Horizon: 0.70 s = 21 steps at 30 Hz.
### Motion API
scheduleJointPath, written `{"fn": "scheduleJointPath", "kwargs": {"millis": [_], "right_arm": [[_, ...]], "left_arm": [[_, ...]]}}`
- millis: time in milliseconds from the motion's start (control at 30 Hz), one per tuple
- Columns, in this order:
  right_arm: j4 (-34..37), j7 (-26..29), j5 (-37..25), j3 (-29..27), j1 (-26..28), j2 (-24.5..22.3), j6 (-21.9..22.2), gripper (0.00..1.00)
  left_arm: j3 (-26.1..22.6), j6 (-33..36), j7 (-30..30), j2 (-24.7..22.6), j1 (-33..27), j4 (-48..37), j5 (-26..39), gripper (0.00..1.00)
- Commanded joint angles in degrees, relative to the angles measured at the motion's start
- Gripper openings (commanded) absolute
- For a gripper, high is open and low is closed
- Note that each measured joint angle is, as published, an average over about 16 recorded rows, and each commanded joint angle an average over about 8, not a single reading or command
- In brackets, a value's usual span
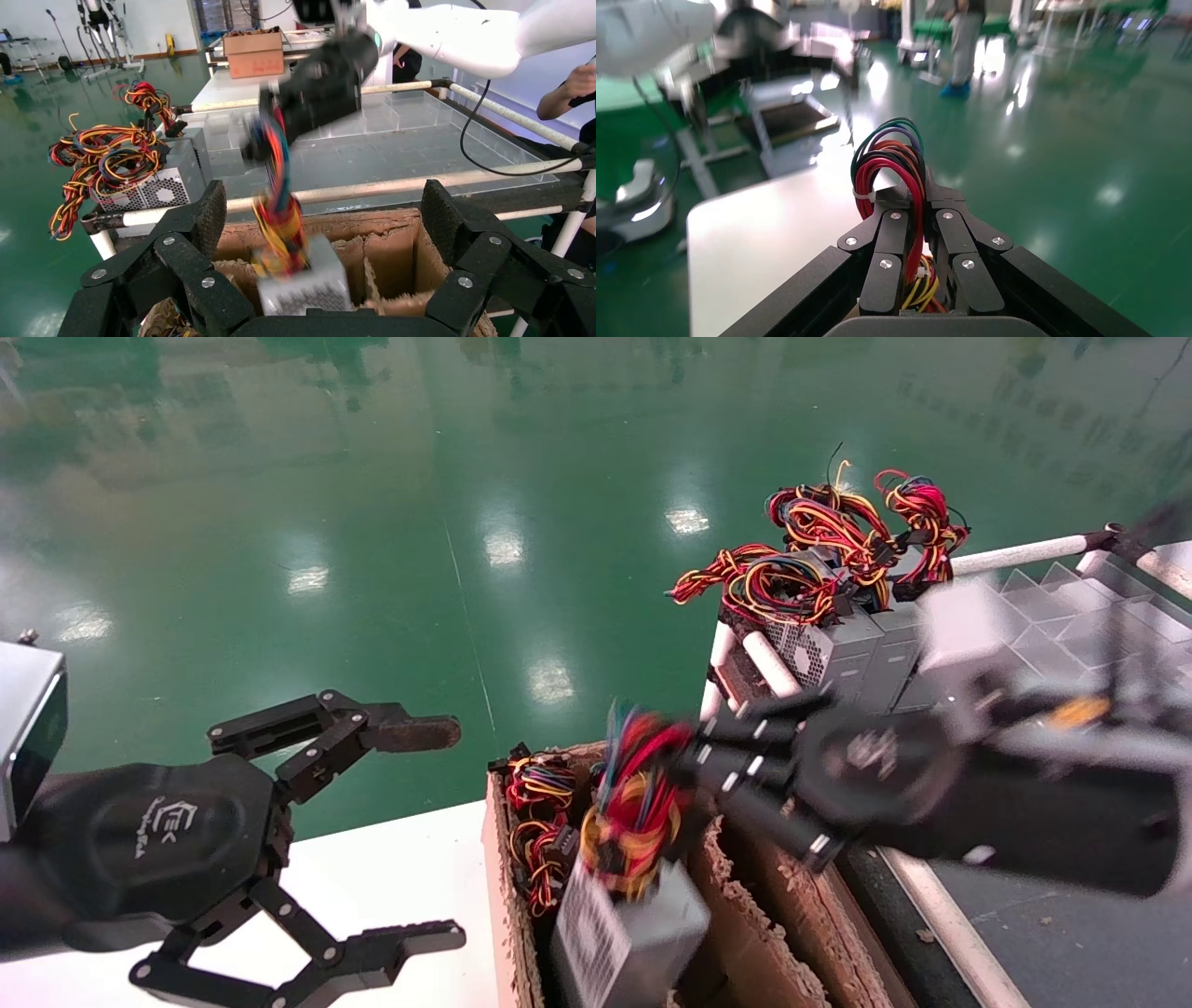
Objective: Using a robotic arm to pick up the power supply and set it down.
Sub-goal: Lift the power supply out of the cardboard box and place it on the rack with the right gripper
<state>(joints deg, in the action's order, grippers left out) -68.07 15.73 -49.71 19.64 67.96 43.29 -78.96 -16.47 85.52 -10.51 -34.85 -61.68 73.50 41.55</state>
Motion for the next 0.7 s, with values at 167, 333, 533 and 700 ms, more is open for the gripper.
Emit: {"fn": "scheduleJointPath", "kwargs": {"millis": [167, 333, 533, 700], "right_arm": [[1.01, -0.01, 4.20, -3.90, 1.77, -3.16, 0.06, 0.00], [4.93, -1.75, 4.94, -6.01, 3.28, -5.20, 0.37, 0.00], [12.60, -4.78, 3.69, -7.05, 6.32, -7.40, -0.62, 0.00], [19.38, -7.97, 1.72, -7.34, 9.29, -9.60, -2.05, 0.00]], "left_arm": [[-0.02, -0.01, 0.01, 0.01, 0.00, 0.00, -0.02, 1.00], [-0.04, -0.02, 0.02, 0.02, -0.01, 0.00, -0.03, 1.00], [-0.06, -0.03, 0.03, 0.03, -0.01, 0.00, -0.04, 1.00], [-0.08, -0.04, 0.04, 0.03, -0.02, 0.00, -0.06, 1.00]]}}
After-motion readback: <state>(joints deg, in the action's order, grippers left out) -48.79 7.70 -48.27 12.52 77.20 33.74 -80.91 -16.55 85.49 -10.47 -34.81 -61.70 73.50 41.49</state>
